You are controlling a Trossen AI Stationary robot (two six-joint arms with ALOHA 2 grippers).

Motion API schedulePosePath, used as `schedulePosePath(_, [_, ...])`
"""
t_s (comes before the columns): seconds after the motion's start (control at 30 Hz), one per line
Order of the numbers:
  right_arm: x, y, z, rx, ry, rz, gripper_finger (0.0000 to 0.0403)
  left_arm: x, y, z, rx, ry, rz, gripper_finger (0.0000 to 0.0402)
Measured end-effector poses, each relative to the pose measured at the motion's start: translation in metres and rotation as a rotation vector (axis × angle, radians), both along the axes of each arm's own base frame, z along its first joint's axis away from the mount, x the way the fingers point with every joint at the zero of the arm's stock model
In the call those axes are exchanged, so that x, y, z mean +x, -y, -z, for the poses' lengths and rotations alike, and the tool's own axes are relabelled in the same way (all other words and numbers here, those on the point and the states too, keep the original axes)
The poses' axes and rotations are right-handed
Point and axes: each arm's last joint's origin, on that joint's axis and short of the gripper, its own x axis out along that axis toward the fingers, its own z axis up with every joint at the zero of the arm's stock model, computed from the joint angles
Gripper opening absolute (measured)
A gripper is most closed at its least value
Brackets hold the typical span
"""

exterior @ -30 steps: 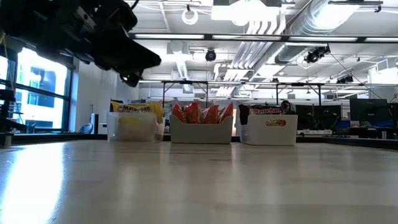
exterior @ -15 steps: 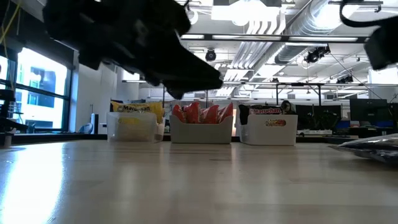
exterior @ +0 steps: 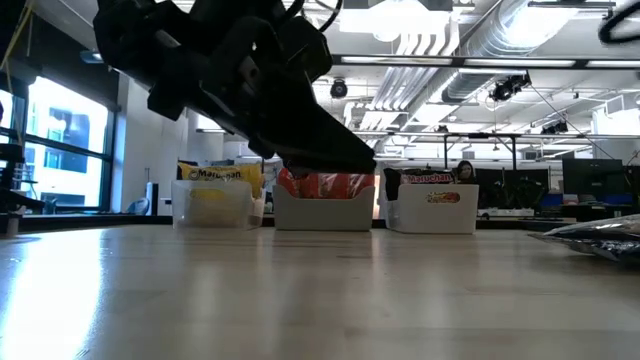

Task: Sort Maruchan noodles
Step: Put the black noodle pack into the white bin

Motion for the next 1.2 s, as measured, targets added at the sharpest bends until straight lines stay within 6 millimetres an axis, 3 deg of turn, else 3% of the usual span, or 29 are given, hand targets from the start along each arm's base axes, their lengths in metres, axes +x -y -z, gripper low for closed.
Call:
schedulePosePath(0.13, [-0.003, 0.007, 0.024, 0.028, 0.033, -0.030, 0.0000, -0.001, -0.001, 0.002, -0.061, -0.047, 0.029, 0.0085])
schedulePosePath(0.27, [0.004, 0.015, 0.034, -0.030, 0.148, -0.126, 0.0000, -0.002, -0.002, 0.005, -0.080, -0.082, 0.020, 0.0080])
schedulePosePath(0.43, [0.023, 0.019, 0.029, -0.171, 0.352, -0.285, 0.0000, -0.001, -0.007, 0.004, -0.086, -0.072, 0.005, 0.0081])
schedulePosePath(0.73, [0.057, 0.016, 0.023, -0.157, 0.561, -0.482, 0.0000, 0.007, -0.022, -0.001, -0.081, -0.081, -0.033, 0.0083])
schedulePosePath(1.2, [0.061, 0.015, 0.021, -0.224, 0.613, -0.536, 0.0000, -0.008, -0.029, -0.024, 0.036, -0.095, 0.024, 0.0083])
